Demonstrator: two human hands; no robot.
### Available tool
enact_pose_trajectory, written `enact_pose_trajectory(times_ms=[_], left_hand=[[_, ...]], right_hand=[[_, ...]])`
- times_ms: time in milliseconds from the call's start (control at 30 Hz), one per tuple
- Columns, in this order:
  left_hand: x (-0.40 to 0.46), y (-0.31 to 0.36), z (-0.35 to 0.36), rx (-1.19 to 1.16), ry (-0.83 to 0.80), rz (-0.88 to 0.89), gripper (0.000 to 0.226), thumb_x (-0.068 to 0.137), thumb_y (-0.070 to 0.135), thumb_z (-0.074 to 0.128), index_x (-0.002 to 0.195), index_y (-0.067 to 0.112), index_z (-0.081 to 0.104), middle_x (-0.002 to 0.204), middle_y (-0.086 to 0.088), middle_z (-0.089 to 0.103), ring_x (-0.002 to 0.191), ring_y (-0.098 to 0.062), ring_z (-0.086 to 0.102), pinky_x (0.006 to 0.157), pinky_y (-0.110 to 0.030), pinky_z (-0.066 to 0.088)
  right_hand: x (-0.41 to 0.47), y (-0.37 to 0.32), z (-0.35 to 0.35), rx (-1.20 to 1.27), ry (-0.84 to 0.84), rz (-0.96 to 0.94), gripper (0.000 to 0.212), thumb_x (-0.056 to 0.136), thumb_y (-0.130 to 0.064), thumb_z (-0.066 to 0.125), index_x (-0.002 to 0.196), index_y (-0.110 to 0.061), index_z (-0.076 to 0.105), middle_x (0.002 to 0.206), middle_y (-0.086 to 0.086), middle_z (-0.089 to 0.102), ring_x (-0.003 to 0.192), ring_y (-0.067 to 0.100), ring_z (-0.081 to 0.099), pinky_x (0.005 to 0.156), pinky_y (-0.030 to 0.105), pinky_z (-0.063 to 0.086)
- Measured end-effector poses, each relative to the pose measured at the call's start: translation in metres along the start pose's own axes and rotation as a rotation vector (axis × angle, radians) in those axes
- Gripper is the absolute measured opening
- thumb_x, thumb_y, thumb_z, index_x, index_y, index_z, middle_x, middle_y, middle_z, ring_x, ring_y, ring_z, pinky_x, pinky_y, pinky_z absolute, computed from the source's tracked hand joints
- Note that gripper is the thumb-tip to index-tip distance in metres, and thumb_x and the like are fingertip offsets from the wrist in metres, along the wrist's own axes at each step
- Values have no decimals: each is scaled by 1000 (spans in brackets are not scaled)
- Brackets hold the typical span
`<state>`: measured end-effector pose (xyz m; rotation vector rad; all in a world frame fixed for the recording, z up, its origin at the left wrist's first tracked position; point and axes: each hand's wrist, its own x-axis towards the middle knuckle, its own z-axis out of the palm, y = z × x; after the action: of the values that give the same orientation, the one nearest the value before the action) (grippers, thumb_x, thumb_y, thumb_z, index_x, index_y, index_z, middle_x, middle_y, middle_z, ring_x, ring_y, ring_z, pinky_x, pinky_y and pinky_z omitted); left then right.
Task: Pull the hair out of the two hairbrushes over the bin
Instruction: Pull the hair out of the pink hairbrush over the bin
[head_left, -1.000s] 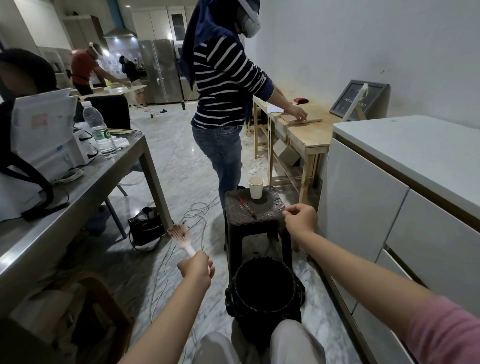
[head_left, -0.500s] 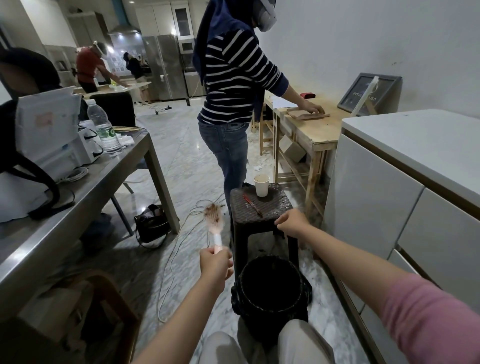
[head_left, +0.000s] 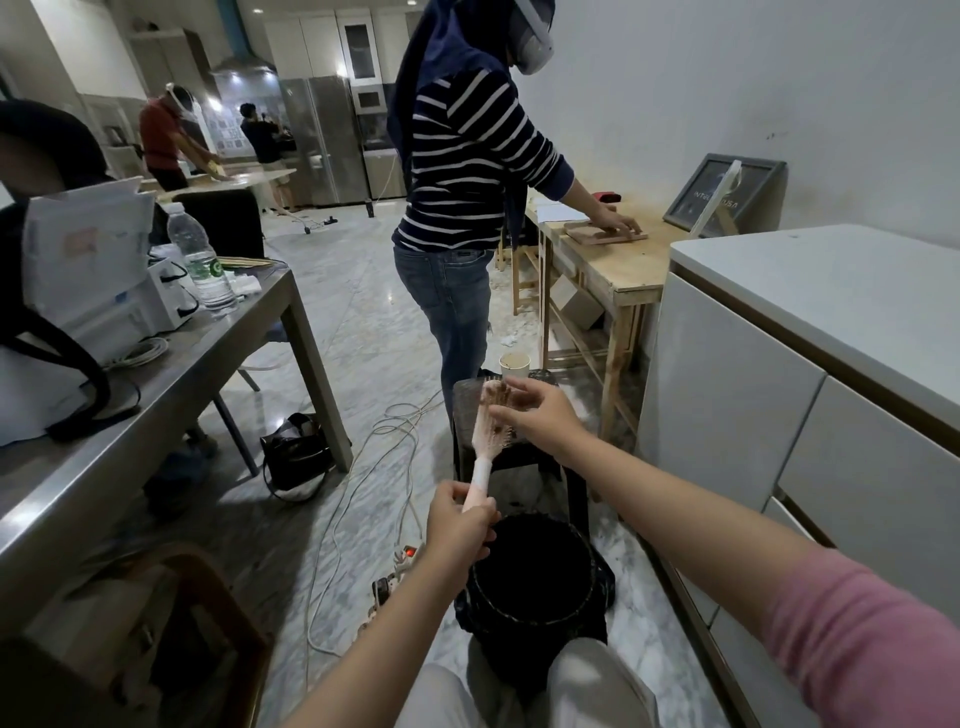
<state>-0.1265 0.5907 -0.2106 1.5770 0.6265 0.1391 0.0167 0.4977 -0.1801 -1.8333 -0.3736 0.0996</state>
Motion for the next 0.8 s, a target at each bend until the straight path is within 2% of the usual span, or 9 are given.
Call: enact_pose_trajectory(times_ms=[133,267,400,533,600,667,800], left_hand=[[-4,6,-2,4,9,40,16,90,6,55,89,16,43,81,-9,62,57,-16,51,51,-25,38],[-5,10,-5,-10,11,39,15,90,4,54,88,15,43,79,-8,61,55,-15,48,47,-24,35],[5,10,-7,-161,83,-59,11,92,5,52,101,6,47,78,-8,58,54,-15,46,40,-21,33],[19,2,-14,-280,200,-154,25,90,8,52,112,-6,55,70,-9,54,49,-15,43,33,-18,32],[24,-1,-19,-323,244,-204,21,85,3,51,104,-3,59,61,-10,48,43,-16,37,33,-17,29],[28,-3,-23,-366,299,-246,17,78,-3,48,93,0,57,54,-9,42,38,-15,31,35,-17,24],[32,-5,-30,-440,410,-296,13,78,-5,48,86,-3,58,53,-10,46,40,-18,37,35,-19,29]], right_hand=[[0,-6,5,-38,187,-21,33,72,-15,81,104,-7,74,101,8,75,91,17,70,89,35,57],[-4,-10,4,-53,254,-30,21,78,-13,76,98,-5,76,94,8,76,79,10,66,70,13,51],[-5,-9,5,-47,301,-10,15,78,-12,76,92,-6,77,87,8,76,78,11,66,77,23,53],[-3,-7,1,-1,343,24,11,77,-10,76,88,-5,77,82,8,75,74,15,68,75,27,55],[0,-4,-3,38,364,66,9,78,-7,75,86,-4,77,81,11,75,70,17,69,70,27,56],[3,0,-9,100,390,129,3,79,-5,74,82,-5,75,80,12,75,67,18,72,72,30,59],[7,8,-20,202,457,220,4,81,-2,71,81,-5,73,83,13,74,70,20,73,77,37,61]])
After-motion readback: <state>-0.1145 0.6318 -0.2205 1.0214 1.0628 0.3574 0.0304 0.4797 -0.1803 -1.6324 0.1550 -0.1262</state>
